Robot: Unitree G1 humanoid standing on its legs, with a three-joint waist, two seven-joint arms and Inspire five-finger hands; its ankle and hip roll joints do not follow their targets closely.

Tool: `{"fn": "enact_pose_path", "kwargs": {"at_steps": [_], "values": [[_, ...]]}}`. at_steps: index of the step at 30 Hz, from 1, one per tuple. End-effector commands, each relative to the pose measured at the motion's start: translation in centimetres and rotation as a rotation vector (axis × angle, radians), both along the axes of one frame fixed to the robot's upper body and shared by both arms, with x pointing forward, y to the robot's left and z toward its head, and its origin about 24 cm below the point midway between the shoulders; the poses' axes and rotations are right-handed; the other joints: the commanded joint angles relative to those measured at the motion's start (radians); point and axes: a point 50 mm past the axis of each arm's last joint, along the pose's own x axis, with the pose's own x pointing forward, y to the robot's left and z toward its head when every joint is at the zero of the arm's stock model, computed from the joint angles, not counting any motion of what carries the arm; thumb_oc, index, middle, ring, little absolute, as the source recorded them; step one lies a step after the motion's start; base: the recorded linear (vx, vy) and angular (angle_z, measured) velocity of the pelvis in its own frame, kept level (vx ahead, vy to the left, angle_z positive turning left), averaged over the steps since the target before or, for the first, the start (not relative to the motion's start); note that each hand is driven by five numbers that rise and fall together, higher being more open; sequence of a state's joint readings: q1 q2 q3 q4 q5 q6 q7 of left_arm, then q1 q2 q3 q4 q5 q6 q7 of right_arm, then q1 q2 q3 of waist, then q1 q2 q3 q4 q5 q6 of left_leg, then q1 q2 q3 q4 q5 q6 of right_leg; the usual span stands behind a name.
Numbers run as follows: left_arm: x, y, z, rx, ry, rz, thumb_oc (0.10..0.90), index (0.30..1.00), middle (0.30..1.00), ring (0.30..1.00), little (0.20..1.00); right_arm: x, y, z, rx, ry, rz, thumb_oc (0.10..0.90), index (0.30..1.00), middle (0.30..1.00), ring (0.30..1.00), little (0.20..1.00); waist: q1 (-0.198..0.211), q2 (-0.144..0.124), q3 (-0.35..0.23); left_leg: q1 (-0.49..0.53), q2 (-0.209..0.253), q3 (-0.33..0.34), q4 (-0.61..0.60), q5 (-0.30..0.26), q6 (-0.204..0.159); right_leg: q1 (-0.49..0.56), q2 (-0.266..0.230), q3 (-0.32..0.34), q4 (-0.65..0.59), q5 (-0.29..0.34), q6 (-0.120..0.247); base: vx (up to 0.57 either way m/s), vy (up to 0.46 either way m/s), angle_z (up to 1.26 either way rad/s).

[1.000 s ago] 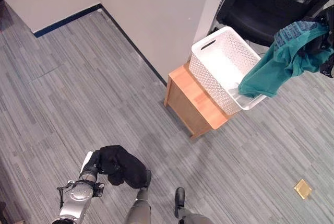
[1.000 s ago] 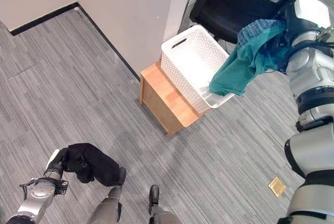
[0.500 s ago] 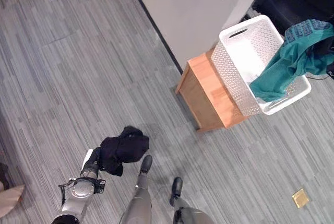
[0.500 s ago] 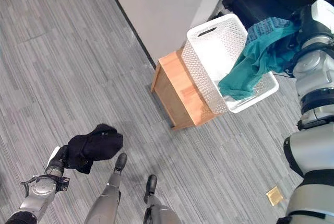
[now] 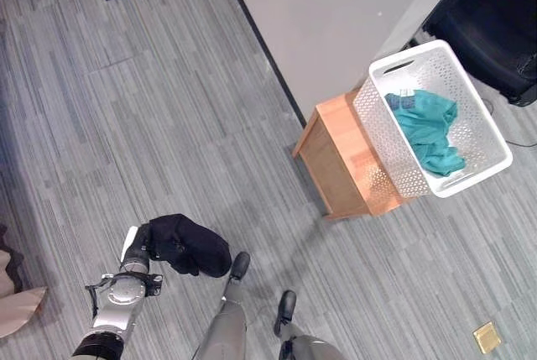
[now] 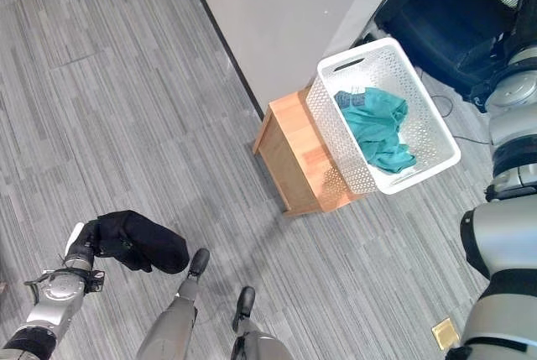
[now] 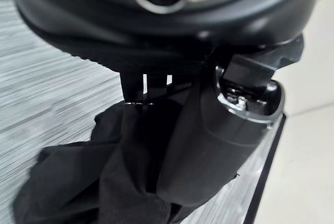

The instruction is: Pick up bed clothes into laundry basket.

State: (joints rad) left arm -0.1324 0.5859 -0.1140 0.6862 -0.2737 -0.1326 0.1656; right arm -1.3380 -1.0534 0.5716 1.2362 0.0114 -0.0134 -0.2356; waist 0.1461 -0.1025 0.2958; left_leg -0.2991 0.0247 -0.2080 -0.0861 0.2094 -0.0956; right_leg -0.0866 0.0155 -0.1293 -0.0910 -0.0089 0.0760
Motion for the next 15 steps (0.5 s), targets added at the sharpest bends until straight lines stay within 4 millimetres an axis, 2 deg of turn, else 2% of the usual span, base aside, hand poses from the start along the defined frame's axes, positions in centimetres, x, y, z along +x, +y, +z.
{"fn": "enact_pose_path", "kwargs": {"at_steps": [1, 3, 5, 6, 8, 10, 11, 12, 14, 15], "values": [[-0.1, 1.0, 2.0, 0.042, -0.116, 0.017, 0.4, 0.3, 0.3, 0.3, 0.3, -4.9, -3.3, 4.1, -0.099, -0.176, -0.142, 0.8, 0.9, 0.9, 0.9, 0.9, -0.037, 0.007, -0.124, 0.076, 0.075, 0.062, -0.001, -0.077, -0.087, -0.015, -0.007, 0.011, 0.004, -0.042, 0.015, 0.0, 0.036, -0.07], [0.0, 1.2, 2.2, 0.042, -0.129, 0.03, 0.4, 0.3, 0.3, 0.3, 0.3, -5.7, -3.9, 3.9, -0.105, -0.197, -0.146, 0.8, 0.9, 0.9, 0.9, 0.9, -0.059, 0.02, -0.135, 0.094, 0.08, 0.074, -0.001, -0.082, -0.086, 0.001, -0.01, 0.019, 0.004, -0.045, 0.018, -0.01, 0.031, -0.09], [-0.4, 1.5, 2.4, 0.036, -0.151, 0.058, 0.4, 0.3, 0.3, 0.3, 0.3, -6.4, -4.8, 0.9, -0.056, -0.208, -0.134, 0.8, 0.9, 0.9, 0.9, 0.9, -0.094, 0.045, -0.152, 0.124, 0.087, 0.091, -0.001, -0.094, -0.081, 0.024, -0.016, 0.033, 0.004, -0.048, 0.02, 0.01, 0.028, -0.2], [-0.4, 1.7, 2.5, 0.045, -0.148, 0.054, 0.4, 0.3, 0.3, 0.3, 0.3, -6.6, -5.0, 0.3, -0.048, -0.205, -0.138, 0.8, 0.9, 0.9, 0.9, 0.9, -0.09, 0.038, -0.153, 0.126, 0.087, 0.091, -0.001, -0.095, -0.081, 0.027, -0.016, 0.032, 0.004, -0.048, 0.02, 0.01, 0.017, -0.27], [-0.1, 1.8, 3.5, 0.051, -0.196, 0.069, 0.4, 0.3, 0.3, 0.3, 0.3, -6.7, -5.6, -4.0, 0.034, -0.177, -0.146, 0.8, 0.9, 0.9, 0.9, 0.9, -0.112, 0.059, -0.164, 0.144, 0.091, 0.101, -0.001, -0.102, -0.076, 0.042, -0.02, 0.039, 0.004, -0.052, 0.021, 0.01, 0.019, -0.26], [1.2, 2.0, 6.1, 0.063, -0.301, 0.076, 0.4, 0.3, 0.3, 0.3, 0.3, -7.3, -5.7, -12.3, 0.117, 0.013, -0.161, 0.8, 0.9, 0.9, 0.9, 0.9, -0.119, 0.066, -0.17, 0.171, 0.096, 0.114, -0.001, -0.109, -0.073, 0.064, -0.026, 0.047, 0.004, -0.055, 0.02, 0.01, 0.018, -0.18], [2.7, 1.5, 9.0, 0.07, -0.426, 0.052, 0.4, 0.3, 0.3, 0.3, 0.3, -8.1, -4.9, -19.7, 0.195, 0.232, -0.172, 0.8, 0.9, 0.9, 0.9, 0.9, -0.136, 0.088, -0.173, 0.19, 0.1, 0.124, -0.001, -0.116, -0.066, 0.078, -0.03, 0.056, 0.004, -0.058, 0.018, 0.01, 0.016, -0.2], [2.7, 1.5, 9.1, 0.074, -0.424, 0.05, 0.4, 0.3, 0.3, 0.3, 0.3, -8.3, -4.8, -19.9, 0.198, 0.235, -0.174, 0.8, 0.9, 0.9, 0.9, 0.9, -0.133, 0.085, -0.173, 0.193, 0.1, 0.125, -0.001, -0.118, -0.066, 0.081, -0.03, 0.057, 0.004, -0.059, 0.018, 0.02, 0.014, -0.29], [4.2, 1.0, 12.5, 0.127, -0.538, 0.013, 0.4, 0.3, 0.3, 0.3, 0.3, -10.6, -3.6, -27.0, 0.317, 0.427, -0.221, 0.8, 0.9, 0.9, 0.9, 0.9, -0.155, 0.106, -0.173, 0.22, 0.102, 0.134, -0.001, -0.124, -0.059, 0.102, -0.033, 0.068, 0.004, -0.062, 0.013, 0.03, 0.014, -0.33], [4.8, 1.1, 13.8, 0.148, -0.568, 0.008, 0.4, 0.3, 0.3, 0.3, 0.3, -11.6, -2.9, -29.5, 0.359, 0.507, -0.227, 0.8, 0.9, 0.9, 0.9, 0.9, -0.169, 0.118, -0.177, 0.226, 0.104, 0.139, -0.001, -0.126, -0.056, 0.104, -0.033, 0.074, 0.004, -0.063, 0.012, 0.04, 0.019, -0.24]]}}
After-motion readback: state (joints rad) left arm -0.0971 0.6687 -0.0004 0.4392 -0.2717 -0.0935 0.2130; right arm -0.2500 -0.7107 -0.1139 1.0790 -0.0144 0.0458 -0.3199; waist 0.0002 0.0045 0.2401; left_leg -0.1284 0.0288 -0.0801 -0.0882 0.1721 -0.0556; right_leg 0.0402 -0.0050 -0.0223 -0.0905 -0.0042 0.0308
